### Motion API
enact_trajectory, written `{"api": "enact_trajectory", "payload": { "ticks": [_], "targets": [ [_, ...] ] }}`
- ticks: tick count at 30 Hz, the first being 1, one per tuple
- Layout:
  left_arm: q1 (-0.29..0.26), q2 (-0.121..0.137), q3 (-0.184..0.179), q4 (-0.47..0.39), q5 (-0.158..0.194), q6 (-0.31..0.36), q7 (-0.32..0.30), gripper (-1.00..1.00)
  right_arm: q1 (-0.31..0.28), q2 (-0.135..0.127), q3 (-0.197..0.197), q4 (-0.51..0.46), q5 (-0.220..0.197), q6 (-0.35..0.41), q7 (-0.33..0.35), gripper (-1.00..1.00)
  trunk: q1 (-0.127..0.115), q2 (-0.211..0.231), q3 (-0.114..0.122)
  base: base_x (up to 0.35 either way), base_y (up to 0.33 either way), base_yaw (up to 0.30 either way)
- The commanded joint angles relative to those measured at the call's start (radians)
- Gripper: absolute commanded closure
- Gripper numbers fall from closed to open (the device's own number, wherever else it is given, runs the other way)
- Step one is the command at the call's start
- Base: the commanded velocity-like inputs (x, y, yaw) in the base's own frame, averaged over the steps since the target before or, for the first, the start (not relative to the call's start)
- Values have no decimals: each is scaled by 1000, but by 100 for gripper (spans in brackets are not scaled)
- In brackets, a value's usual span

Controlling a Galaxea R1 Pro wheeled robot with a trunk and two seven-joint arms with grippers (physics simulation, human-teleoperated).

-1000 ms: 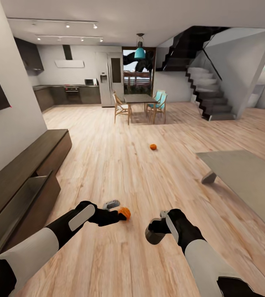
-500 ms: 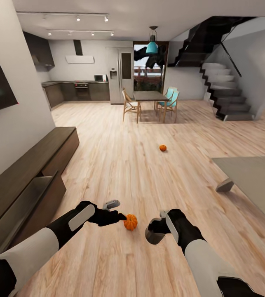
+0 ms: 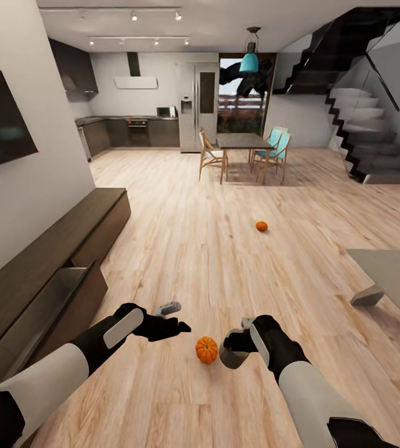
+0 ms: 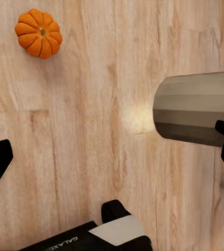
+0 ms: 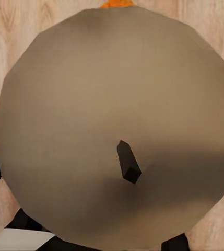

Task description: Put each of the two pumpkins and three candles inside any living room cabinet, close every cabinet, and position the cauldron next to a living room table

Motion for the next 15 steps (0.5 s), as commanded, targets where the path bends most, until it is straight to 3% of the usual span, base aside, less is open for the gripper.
{"api": "enact_trajectory", "payload": {
  "ticks": [1, 15],
  "targets": [
    [0, 0, 0, 0, 0, 0, 0, -100, 0, 0, 0, 0, -2, 0, 0, 100, 0, 0, -2, 326, 0, 137],
    [0, 0, 0, 0, 0, 0, 0, -100, 0, 1, 0, 0, 0, 0, 0, 100, 0, 0, -23, 326, 0, 140]
  ]
}}
